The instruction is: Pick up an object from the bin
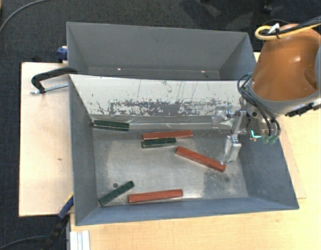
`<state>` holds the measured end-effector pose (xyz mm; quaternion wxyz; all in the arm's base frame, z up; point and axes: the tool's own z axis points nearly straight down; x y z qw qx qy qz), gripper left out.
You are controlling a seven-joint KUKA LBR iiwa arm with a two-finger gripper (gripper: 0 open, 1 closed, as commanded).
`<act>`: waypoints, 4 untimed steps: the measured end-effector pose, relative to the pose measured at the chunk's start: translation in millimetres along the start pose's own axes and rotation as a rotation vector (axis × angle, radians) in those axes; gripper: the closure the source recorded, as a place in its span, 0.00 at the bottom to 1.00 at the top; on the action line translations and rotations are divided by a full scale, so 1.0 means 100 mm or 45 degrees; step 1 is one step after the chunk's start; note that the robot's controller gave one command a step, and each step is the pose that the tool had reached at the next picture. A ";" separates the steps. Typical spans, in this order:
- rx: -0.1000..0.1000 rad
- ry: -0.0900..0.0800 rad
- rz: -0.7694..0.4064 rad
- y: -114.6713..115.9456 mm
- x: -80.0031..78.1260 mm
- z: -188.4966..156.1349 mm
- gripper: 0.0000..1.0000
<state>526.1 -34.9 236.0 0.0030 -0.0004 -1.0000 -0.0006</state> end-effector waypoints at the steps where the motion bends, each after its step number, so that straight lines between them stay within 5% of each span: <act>1: -0.002 0.000 -0.144 0.54 -0.37 0.98 0.00; 2: 0.001 -0.007 -0.061 0.15 -0.66 1.63 0.00; 3: 0.000 -0.018 -0.065 0.17 -0.68 1.57 1.00; 4: 0.004 -0.028 -0.091 -0.08 -0.60 0.21 1.00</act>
Offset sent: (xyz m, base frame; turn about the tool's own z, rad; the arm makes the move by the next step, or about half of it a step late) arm 0.0370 0.0502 -0.0946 -0.1085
